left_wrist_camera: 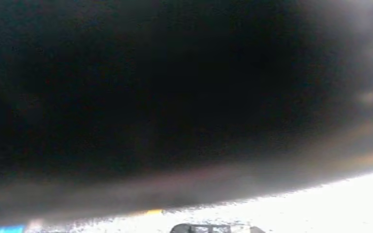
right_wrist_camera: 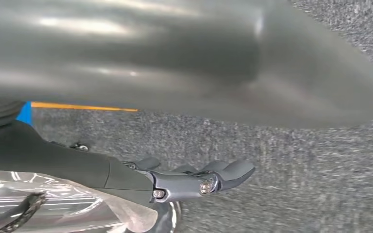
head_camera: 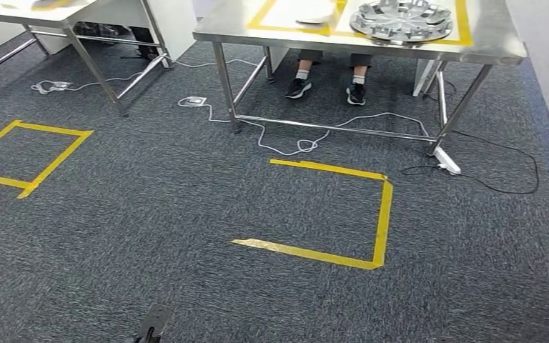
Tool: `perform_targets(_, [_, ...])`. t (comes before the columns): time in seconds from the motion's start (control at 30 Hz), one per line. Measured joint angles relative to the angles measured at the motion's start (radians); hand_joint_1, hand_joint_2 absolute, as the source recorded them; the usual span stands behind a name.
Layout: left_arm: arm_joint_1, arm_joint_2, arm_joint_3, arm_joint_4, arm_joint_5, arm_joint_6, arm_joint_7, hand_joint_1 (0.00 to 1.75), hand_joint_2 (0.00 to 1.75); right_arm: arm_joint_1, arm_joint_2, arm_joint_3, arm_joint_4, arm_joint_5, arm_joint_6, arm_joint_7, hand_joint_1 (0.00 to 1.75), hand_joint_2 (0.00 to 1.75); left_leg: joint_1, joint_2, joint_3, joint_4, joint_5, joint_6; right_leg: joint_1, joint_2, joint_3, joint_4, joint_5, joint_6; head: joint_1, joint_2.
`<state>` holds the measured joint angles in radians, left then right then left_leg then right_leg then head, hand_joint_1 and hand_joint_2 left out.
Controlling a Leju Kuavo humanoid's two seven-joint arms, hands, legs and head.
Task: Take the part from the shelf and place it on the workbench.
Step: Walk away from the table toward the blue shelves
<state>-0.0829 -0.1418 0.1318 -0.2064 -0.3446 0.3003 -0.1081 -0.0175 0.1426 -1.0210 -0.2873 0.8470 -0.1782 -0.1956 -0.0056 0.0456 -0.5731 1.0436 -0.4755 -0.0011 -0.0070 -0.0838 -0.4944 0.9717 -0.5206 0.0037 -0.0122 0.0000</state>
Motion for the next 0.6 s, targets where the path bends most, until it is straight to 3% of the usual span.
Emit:
perform_targets(0.07, [-0.002,0.0,0.0,0.0,0.003,0.0,-0.002,0.0,0.0,-0.001,0.0,0.0,0.0,-0.002,0.0,-0.001,0.0,0.0,-0.008,0.019,0.022,-0.052,0.002,0.011,0.005,-0.02,0.0,0.002,-0.004,0.008,0.001,0.0])
perform_targets(0.13, [0.001,0.001,0.0,0.0,0.008,0.0,-0.004,0.0,0.0,-0.005,0.0,0.0,0.001,-0.005,0.0,-0.003,0.0,0.0,-0.007,0.001,0.018,-0.058,0.004,0.022,0.004,-0.034,-0.001,0.002,-0.008,0.017,0.001,0.0])
perform_targets(0.2, [0.004,0.002,0.0,0.0,0.01,0.0,-0.003,0.0,0.0,-0.009,-0.001,0.001,0.001,-0.006,-0.001,-0.003,0.0,0.0,-0.004,-0.018,0.018,-0.066,0.011,0.035,0.001,0.002,-0.017,0.037,-0.037,0.026,0.005,0.0])
perform_targets(0.27, [0.0,0.001,-0.001,0.0,0.01,0.0,-0.003,0.0,0.0,-0.008,-0.002,0.002,0.001,-0.007,-0.002,-0.002,0.0,0.0,-0.002,-0.038,0.017,-0.068,0.015,0.043,-0.002,0.058,-0.069,0.152,-0.101,0.031,0.011,0.0])
perform_targets(0.33, [0.0,-0.001,-0.001,0.0,0.011,0.0,-0.003,0.0,0.0,-0.004,-0.002,0.003,0.002,-0.008,-0.002,-0.002,0.0,0.0,-0.004,-0.062,0.015,-0.067,0.015,0.046,-0.003,0.078,-0.129,0.276,-0.146,0.032,0.012,0.0])
perform_targets(0.37, [0.001,-0.001,-0.001,0.0,0.012,0.0,-0.003,0.0,0.0,-0.002,-0.002,0.003,0.003,-0.009,-0.002,-0.001,0.0,0.0,-0.005,-0.074,0.015,-0.067,0.015,0.046,-0.003,0.081,-0.141,0.296,-0.141,0.032,0.012,0.0])
perform_targets(0.4, [0.002,-0.001,-0.001,0.0,0.013,0.0,-0.003,0.0,0.0,-0.002,-0.003,0.003,0.003,-0.009,-0.003,-0.001,0.0,0.0,-0.005,-0.088,0.016,-0.065,0.015,0.046,-0.003,0.083,-0.134,0.273,-0.115,0.031,0.012,0.0])
perform_targets(0.43, [0.003,-0.001,-0.001,0.0,0.015,0.0,-0.003,0.0,0.0,-0.001,-0.004,0.003,0.003,-0.01,-0.003,-0.001,0.0,0.0,-0.005,-0.101,0.016,-0.063,0.015,0.045,-0.003,0.09,-0.111,0.216,-0.075,0.029,0.012,0.0])
perform_targets(0.5, [0.002,-0.002,-0.001,0.0,0.019,0.0,-0.003,0.0,0.0,-0.001,-0.005,0.004,0.003,-0.011,-0.005,-0.001,0.0,0.0,-0.005,-0.123,0.013,-0.057,0.014,0.041,-0.009,0.138,-0.054,0.082,-0.012,0.026,0.012,0.0])
perform_targets(0.57, [0.001,-0.002,-0.001,0.0,0.023,-0.001,-0.003,0.0,0.0,-0.001,-0.006,0.004,0.004,-0.011,-0.007,-0.001,0.0,0.0,-0.005,-0.144,0.003,-0.051,0.017,0.03,-0.012,0.175,-0.027,0.024,0.001,0.022,0.012,0.0])
perform_targets(0.6, [0.001,-0.002,-0.001,0.0,0.026,-0.001,-0.003,0.0,0.0,0.0,-0.006,0.005,0.004,-0.011,-0.008,-0.001,0.0,0.0,-0.004,-0.155,-0.003,-0.049,0.02,0.024,-0.011,0.172,-0.024,0.02,0.0,0.02,0.012,0.0])
